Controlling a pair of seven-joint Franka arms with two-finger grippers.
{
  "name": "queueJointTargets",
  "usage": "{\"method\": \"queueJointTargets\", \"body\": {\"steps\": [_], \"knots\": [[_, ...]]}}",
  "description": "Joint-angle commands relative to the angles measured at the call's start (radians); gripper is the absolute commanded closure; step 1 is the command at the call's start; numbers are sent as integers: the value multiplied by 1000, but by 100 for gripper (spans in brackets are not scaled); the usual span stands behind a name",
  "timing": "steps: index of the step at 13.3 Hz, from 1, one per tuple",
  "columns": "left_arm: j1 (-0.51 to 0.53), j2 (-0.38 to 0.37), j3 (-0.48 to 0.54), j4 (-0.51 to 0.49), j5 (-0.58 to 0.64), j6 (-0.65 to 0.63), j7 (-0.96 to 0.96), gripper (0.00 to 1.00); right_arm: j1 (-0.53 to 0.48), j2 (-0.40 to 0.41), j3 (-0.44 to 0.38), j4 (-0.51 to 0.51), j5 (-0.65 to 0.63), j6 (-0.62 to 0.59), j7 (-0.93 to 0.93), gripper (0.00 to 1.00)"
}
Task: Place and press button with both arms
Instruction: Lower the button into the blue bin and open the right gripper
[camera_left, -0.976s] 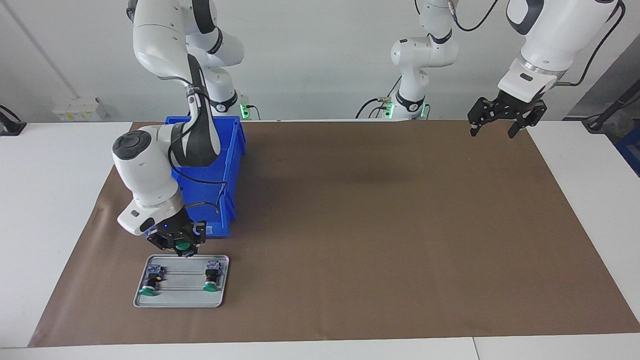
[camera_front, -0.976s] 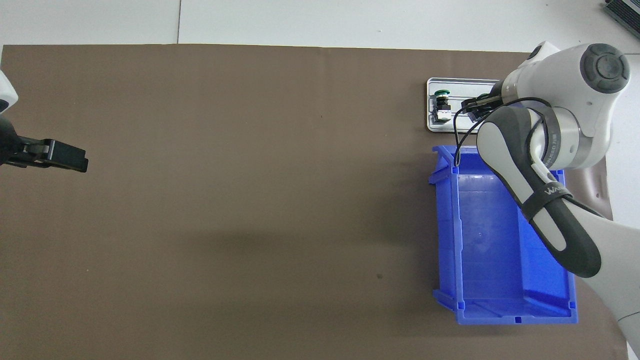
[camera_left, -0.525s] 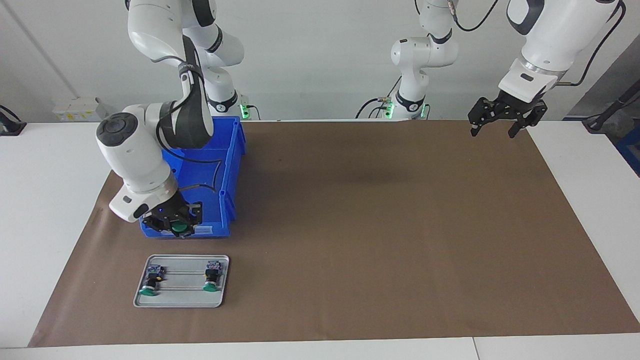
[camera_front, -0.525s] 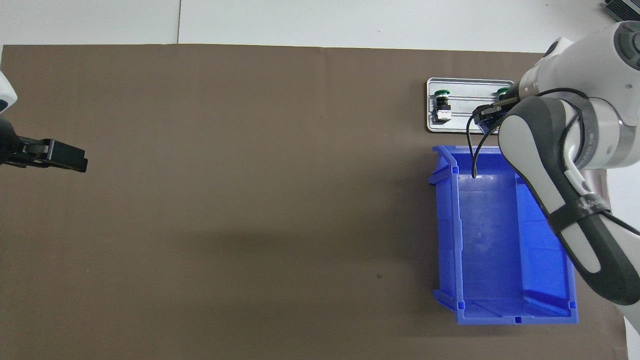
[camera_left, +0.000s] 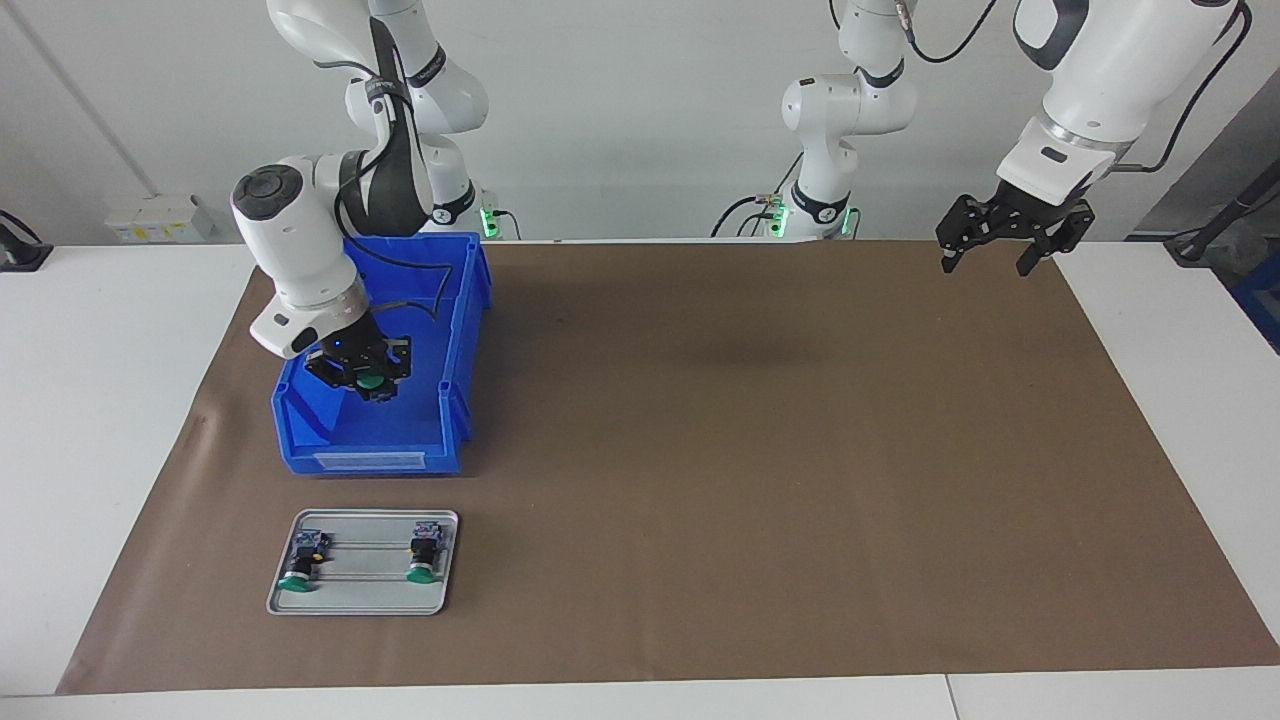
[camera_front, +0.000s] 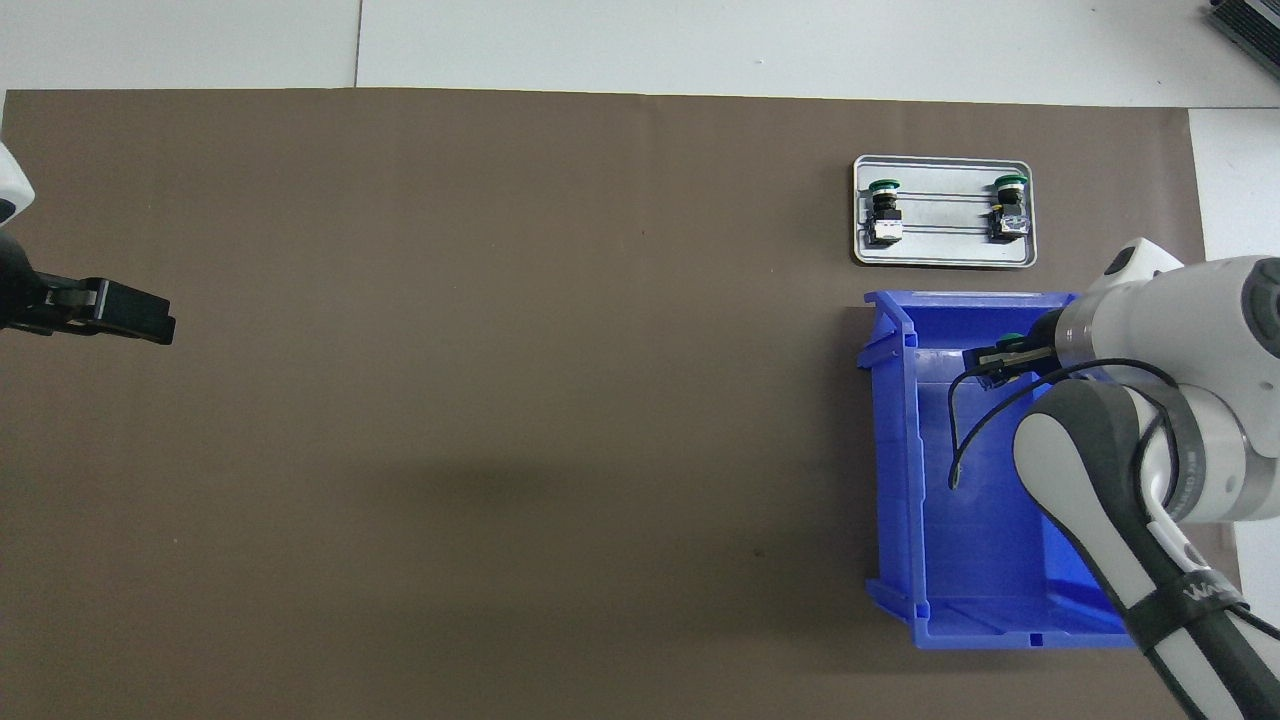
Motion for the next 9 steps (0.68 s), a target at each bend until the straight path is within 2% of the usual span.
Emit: {"method": "queueJointTargets", "body": {"steps": [1,4,7,8,9], "knots": [[3,-19,2,-26,7,10,5,0,-25,-30,15,-84,25,54,-25,100],[3,-19,2,-26,7,10,5,0,-23,-9,16,-137,31,145,-22,100],[3,-19,2,-26,7,9,5,0,-17,19,15,-139,41,160,-10,100],[3,-19,2,-26,7,9,5,0,-16,23,15,-139,41,160,4,94],[3,-19,2,-26,7,9,5,0,-16,25,16,-136,42,157,8,62]]}}
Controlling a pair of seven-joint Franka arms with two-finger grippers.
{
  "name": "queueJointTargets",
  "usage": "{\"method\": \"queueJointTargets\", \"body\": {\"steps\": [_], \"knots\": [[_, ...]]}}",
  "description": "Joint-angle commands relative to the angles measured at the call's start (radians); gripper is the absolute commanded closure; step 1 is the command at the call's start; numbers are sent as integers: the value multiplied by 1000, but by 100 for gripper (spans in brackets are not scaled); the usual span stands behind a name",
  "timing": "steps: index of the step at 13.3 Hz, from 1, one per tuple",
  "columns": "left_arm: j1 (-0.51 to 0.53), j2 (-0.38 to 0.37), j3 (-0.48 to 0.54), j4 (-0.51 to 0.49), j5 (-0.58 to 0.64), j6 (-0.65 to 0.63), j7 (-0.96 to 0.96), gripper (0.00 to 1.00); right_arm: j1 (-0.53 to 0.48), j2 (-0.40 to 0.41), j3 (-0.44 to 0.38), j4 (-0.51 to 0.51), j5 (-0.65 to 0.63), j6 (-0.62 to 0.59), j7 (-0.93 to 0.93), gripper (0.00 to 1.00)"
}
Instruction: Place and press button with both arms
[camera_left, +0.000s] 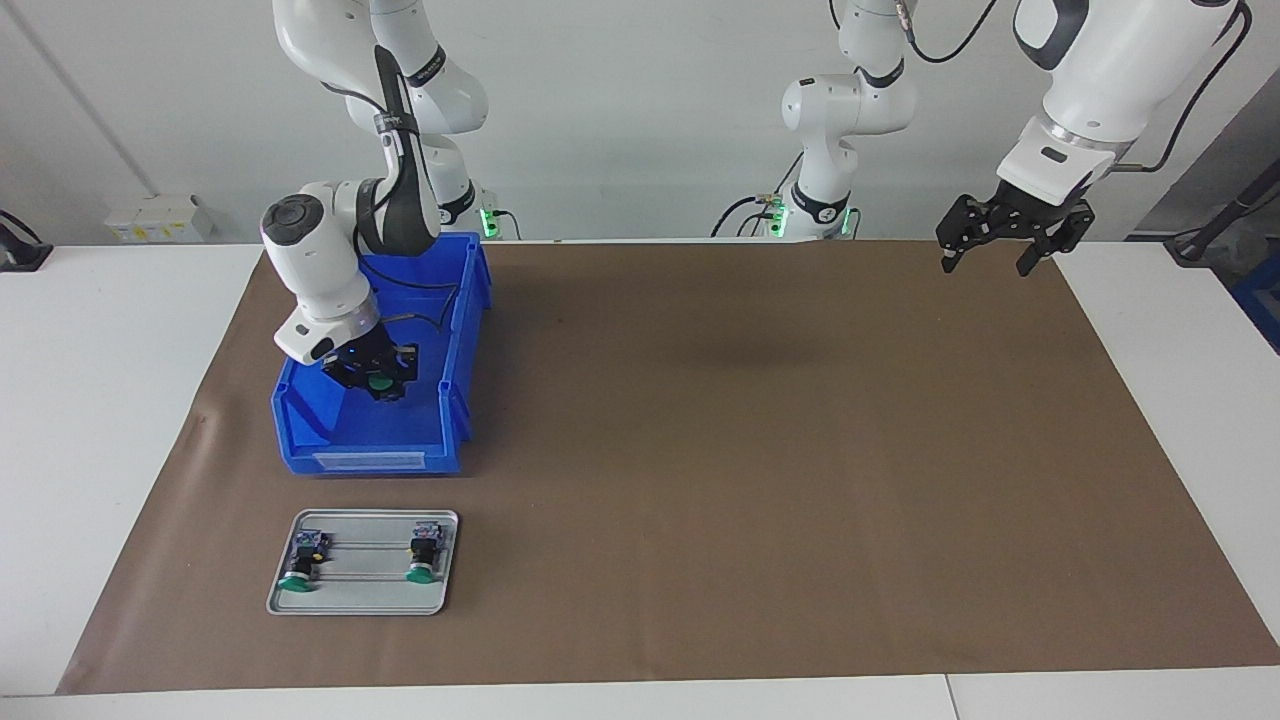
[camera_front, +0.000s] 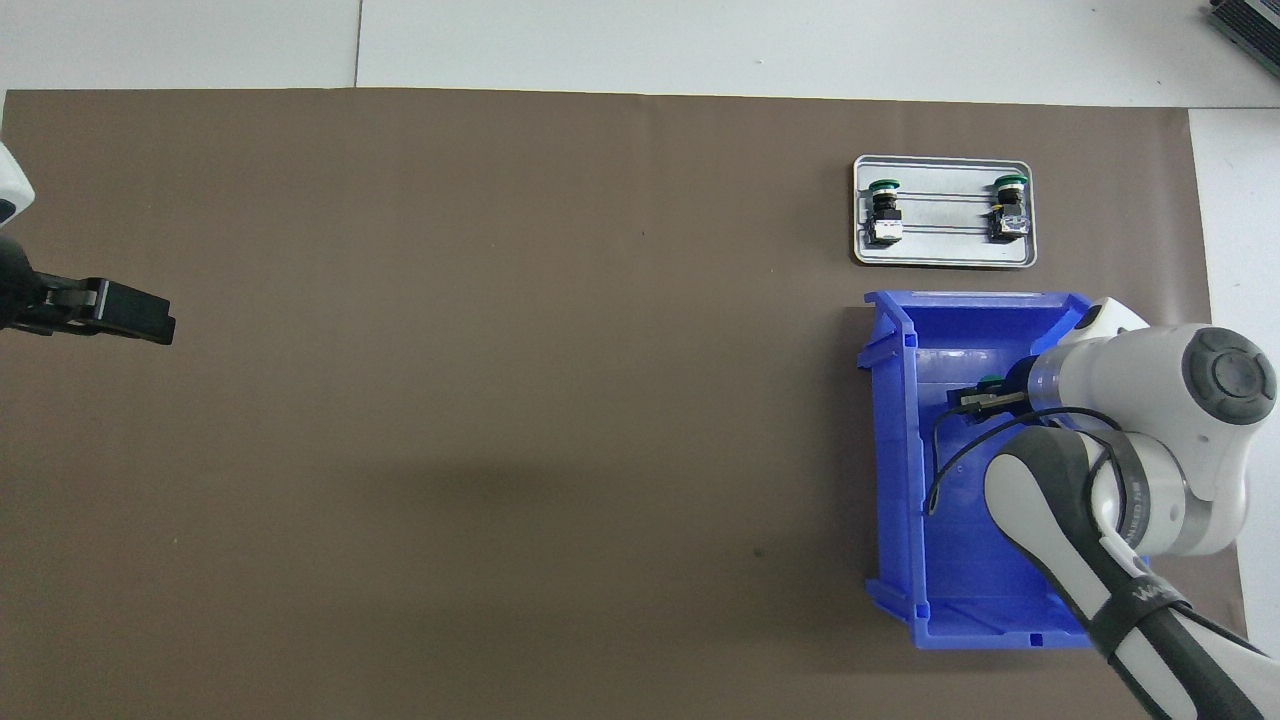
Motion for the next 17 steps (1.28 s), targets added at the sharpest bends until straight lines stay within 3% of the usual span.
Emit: {"method": "queueJointTargets", "body": {"steps": [1,2,4,10,17], "knots": [[3,-19,2,-26,7,10,5,0,-7,3,11,1,27,11,5,6],[3,-19,2,-26,7,10,5,0,-5,0,11,19,27,5,2,0],[3,-19,2,-26,7,10,5,0,-3,-17,11,79,27,-48,5,0],[3,-19,2,-26,7,9,5,0,-17,-28,-1,465,1,-448,48,0],[3,-19,2,-26,7,9,5,0,-34,-28,-12,819,-24,-826,223,0]]}}
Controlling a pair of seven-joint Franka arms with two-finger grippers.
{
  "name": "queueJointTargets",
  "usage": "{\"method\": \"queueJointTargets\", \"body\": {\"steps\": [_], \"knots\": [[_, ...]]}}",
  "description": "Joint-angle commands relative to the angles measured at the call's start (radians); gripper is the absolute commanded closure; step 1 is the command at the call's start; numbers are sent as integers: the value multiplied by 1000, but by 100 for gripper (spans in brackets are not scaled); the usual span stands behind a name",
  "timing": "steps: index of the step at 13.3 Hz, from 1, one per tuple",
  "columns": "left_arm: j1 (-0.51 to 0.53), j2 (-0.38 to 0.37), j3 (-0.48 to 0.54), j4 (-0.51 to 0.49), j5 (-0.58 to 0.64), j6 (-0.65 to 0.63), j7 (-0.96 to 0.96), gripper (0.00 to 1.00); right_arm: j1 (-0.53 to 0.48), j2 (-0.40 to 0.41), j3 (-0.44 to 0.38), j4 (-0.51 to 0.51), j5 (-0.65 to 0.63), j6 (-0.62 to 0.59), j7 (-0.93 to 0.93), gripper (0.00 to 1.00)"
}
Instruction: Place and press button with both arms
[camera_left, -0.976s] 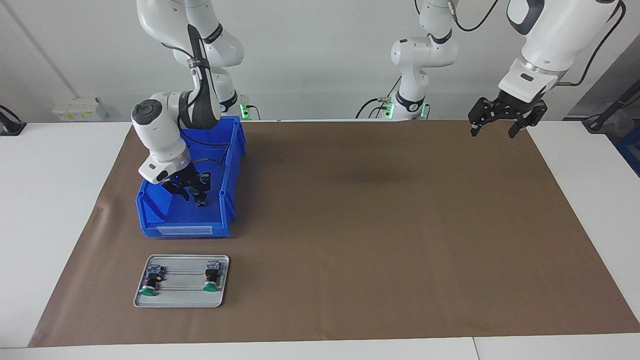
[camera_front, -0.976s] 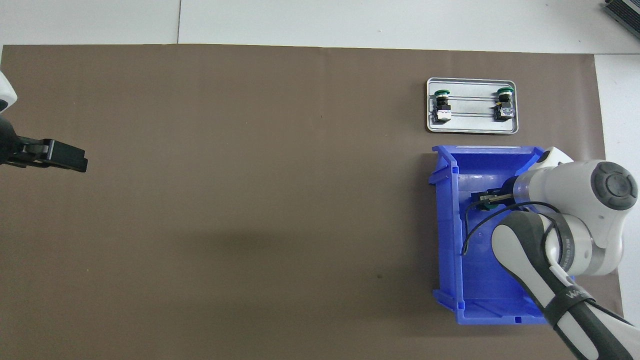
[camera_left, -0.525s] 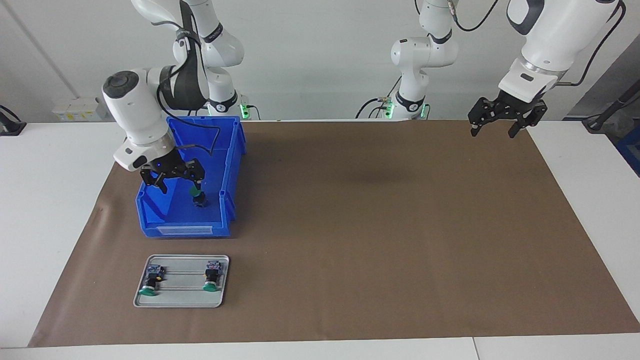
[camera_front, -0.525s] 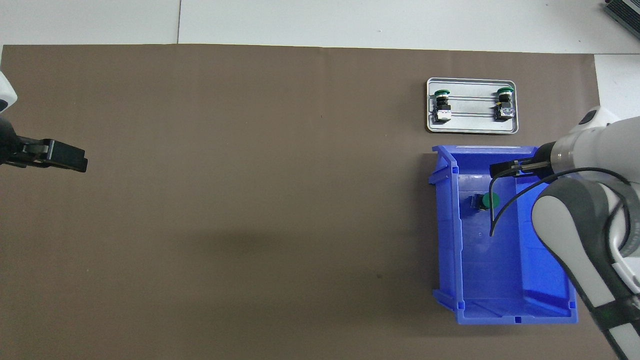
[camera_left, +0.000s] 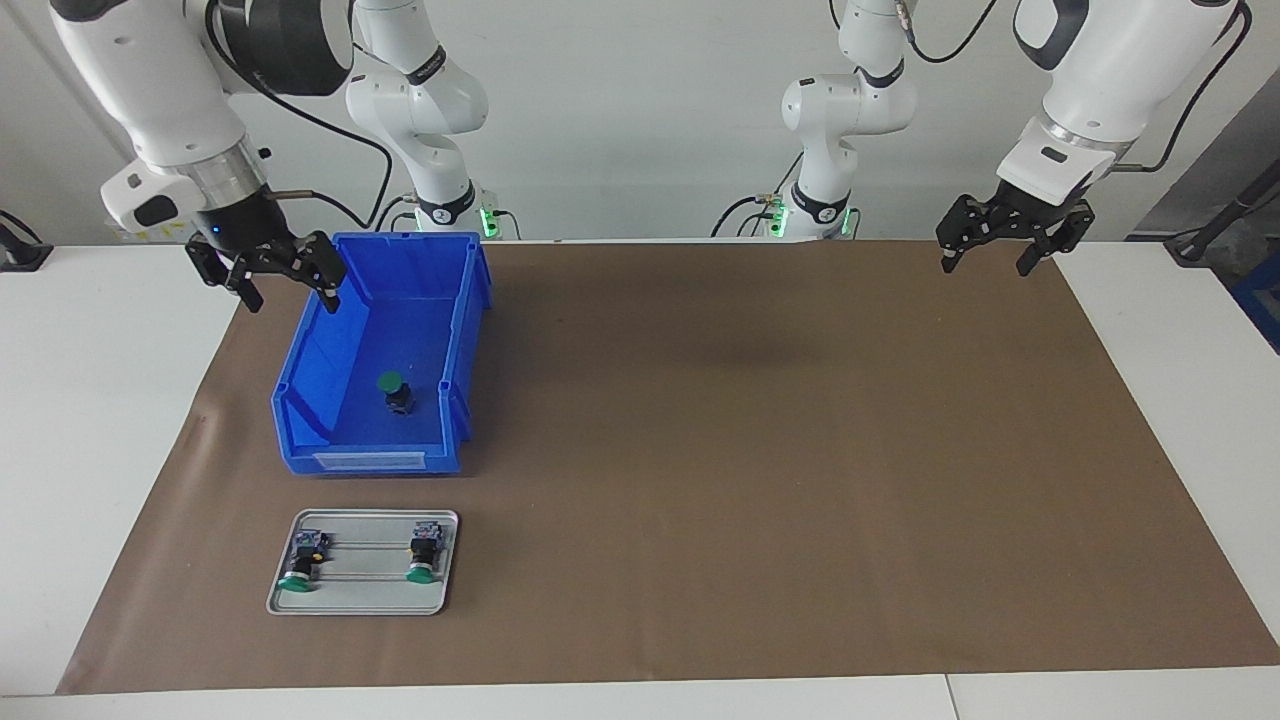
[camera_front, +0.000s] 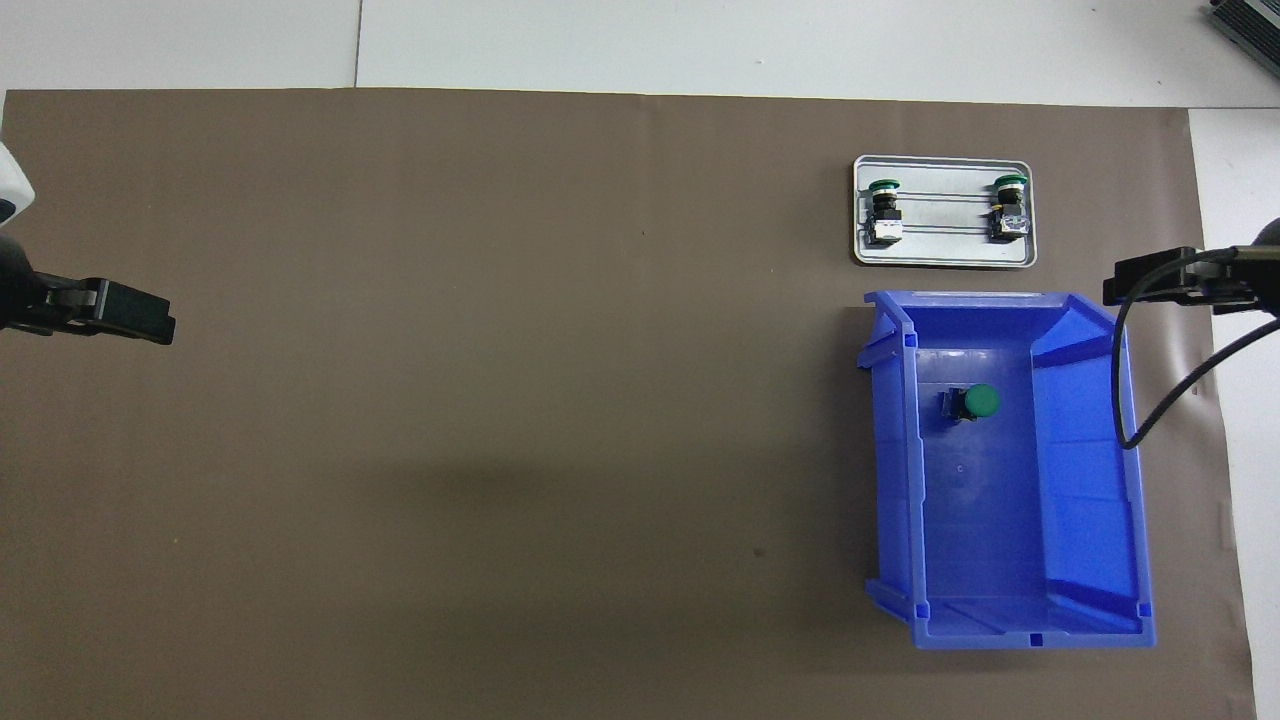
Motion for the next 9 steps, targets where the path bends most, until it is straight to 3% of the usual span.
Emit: {"method": "queueJointTargets", "body": {"steps": [1,3,6,9], "knots": [[3,-19,2,-26,7,9,5,0,-25,27,7,173,-21,-166,25,0],[3,-19,2,-26,7,9,5,0,-26,2,13,128,-43,-187,103,0],[3,-19,2,-26,7,9,5,0,-6,-114,22,-92,-41,-103,178,0],[3,-19,2,-26,7,9,5,0,7,-130,24,-79,-38,-109,171,0]]}}
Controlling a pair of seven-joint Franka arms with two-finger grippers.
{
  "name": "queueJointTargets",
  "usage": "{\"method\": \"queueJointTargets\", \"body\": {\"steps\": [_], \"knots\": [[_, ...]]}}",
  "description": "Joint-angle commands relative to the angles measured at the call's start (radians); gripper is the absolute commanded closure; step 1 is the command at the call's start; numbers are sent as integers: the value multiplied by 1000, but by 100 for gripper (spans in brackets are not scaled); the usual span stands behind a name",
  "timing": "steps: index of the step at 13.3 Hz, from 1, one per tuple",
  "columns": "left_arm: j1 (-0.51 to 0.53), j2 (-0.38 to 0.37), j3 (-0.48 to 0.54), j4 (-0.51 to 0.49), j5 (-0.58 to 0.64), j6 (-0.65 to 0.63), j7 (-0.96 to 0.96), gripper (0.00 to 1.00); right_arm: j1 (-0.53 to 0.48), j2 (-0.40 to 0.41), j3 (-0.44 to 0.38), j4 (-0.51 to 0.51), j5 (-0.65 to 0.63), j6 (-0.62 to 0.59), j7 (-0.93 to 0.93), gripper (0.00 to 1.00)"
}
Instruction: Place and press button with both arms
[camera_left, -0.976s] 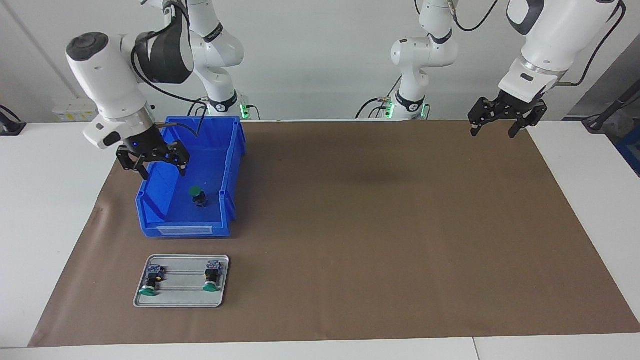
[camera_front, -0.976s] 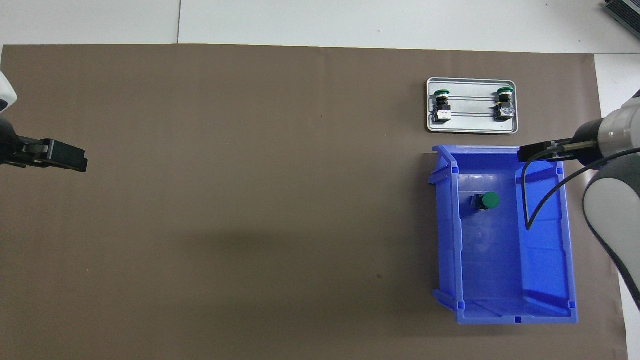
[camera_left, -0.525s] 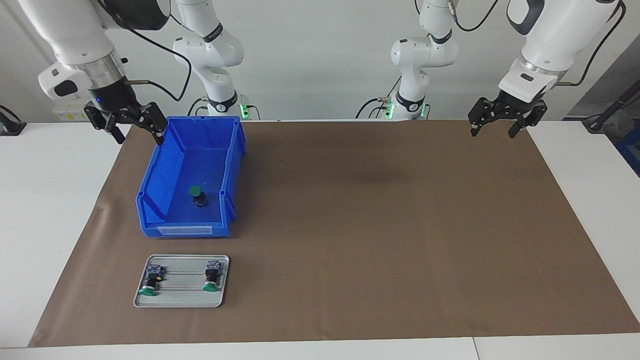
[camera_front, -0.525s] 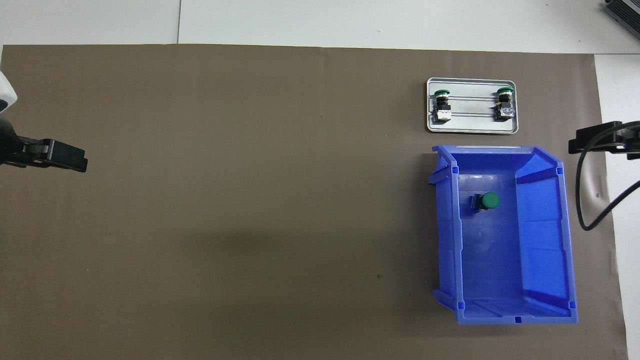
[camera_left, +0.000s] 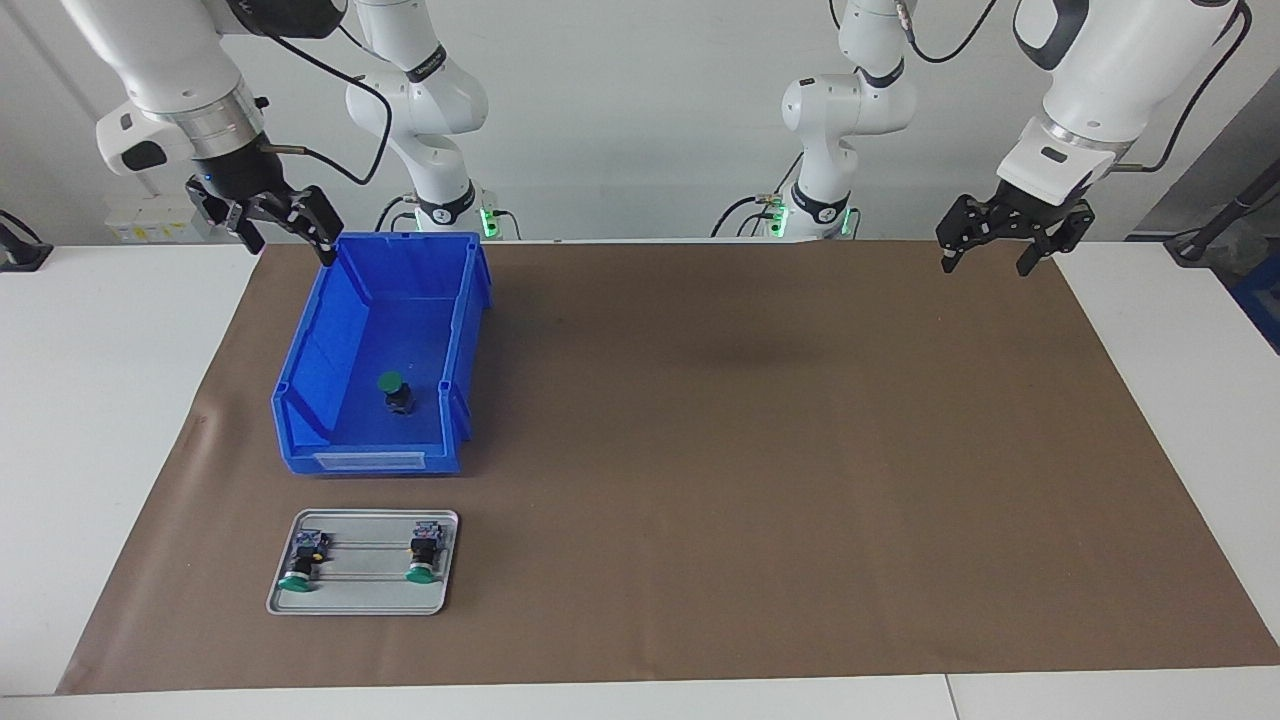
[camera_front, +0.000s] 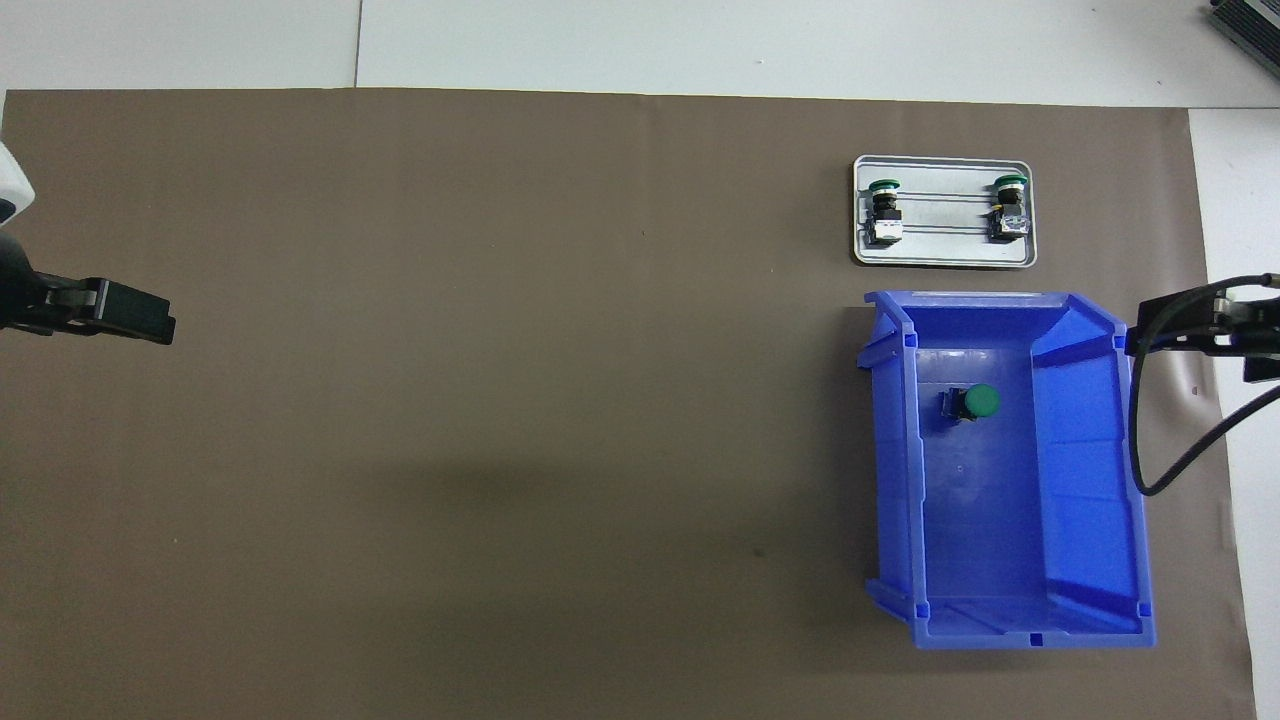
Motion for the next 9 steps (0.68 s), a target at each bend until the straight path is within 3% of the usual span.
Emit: {"method": "queueJointTargets", "body": {"steps": [1,9], "knots": [[3,-19,2,-26,7,10,5,0,3,-63,6,-46,-13,23,16,0],[3,-19,2,-26,7,9,5,0,13,30,8,79,-64,-22,-92,0]]}}
